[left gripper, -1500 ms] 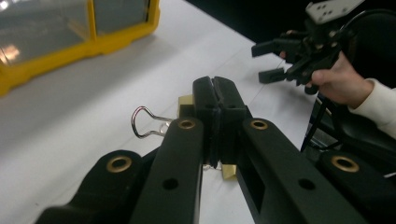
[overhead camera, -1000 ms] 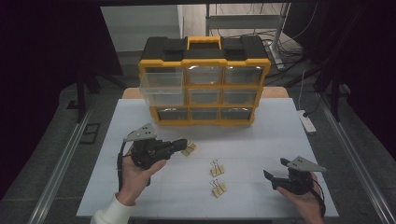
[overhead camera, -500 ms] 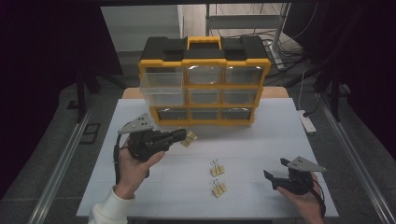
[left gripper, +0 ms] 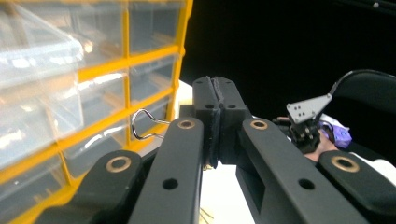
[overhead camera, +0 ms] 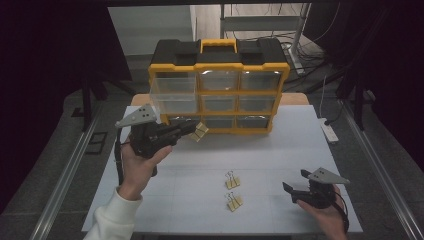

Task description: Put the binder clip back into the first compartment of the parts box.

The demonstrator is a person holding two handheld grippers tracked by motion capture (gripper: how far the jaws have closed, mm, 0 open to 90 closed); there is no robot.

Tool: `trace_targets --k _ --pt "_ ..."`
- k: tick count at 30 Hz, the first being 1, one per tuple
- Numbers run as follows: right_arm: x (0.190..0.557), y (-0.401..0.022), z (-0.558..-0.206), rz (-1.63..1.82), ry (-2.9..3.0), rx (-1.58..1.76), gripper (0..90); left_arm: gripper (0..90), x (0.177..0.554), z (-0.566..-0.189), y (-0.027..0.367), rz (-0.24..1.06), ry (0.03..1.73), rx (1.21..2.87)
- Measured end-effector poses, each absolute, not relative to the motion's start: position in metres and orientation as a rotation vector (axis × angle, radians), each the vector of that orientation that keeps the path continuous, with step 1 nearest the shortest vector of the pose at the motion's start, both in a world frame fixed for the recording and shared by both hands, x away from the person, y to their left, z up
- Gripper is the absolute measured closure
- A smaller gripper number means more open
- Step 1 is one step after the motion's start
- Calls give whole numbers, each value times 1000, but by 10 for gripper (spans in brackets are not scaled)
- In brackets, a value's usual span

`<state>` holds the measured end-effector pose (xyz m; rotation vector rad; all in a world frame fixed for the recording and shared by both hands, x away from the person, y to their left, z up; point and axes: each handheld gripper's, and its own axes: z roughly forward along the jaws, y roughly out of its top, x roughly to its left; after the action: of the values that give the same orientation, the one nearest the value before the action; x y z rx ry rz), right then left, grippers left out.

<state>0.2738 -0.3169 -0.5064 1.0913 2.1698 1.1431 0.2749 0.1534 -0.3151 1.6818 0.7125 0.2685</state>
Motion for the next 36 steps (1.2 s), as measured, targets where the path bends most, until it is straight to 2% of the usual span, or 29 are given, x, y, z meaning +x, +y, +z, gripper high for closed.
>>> trace_targets --k 16,21,36 --pt "274 -318 -506 1150 2169 1095 173 892 298 -274 154 304 708 1642" --pt "274 -318 -506 1149 2171 1092 173 891 309 -260 155 352 717 1637" --pt "274 -319 -506 1151 2173 1094 173 890 345 -249 163 412 820 1606"
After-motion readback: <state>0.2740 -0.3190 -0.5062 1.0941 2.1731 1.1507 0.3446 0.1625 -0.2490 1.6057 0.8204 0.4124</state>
